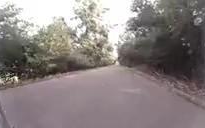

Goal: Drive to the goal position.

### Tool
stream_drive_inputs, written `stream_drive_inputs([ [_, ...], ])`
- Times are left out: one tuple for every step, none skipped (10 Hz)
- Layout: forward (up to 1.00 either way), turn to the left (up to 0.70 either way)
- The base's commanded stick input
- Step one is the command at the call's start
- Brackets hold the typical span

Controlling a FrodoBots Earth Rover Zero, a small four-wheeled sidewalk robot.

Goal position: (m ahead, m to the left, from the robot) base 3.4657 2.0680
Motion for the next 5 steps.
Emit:
stream_drive_inputs([
  [0.70,0.00],
  [0.70,0.00],
  [0.70,0.00],
  [0.70,0.00],
  [0.70,0.00],
])
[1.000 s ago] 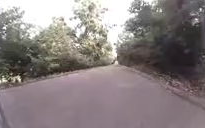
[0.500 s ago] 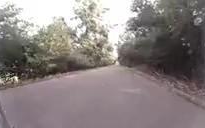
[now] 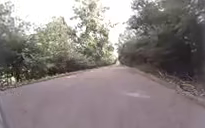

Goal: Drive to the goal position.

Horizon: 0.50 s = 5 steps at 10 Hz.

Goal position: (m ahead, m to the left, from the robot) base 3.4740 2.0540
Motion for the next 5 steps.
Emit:
stream_drive_inputs([
  [0.70,0.00],
  [0.70,0.00],
  [0.70,0.00],
  [0.70,0.00],
  [0.70,-0.01],
])
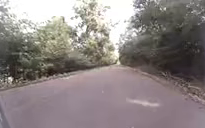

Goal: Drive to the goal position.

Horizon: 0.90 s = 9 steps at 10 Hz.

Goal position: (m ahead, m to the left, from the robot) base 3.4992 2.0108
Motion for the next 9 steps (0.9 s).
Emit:
stream_drive_inputs([
  [0.70,-0.03],
  [0.70,-0.01],
  [0.70,0.00],
  [0.70,0.00],
  [0.70,0.00],
  [0.70,0.00],
  [0.70,0.00],
  [0.70,0.00],
  [0.70,0.00],
])
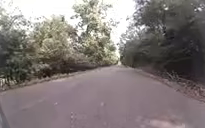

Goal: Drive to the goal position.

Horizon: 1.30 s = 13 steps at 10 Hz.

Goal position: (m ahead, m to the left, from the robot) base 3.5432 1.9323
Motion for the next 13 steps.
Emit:
stream_drive_inputs([
  [0.70,0.00],
  [0.70,0.00],
  [0.70,0.00],
  [0.70,0.00],
  [0.70,0.00],
  [0.70,0.00],
  [0.70,0.00],
  [0.70,0.00],
  [0.70,0.00],
  [0.70,0.00],
  [0.70,-0.02],
  [0.70,-0.12],
  [0.70,-0.23],
])
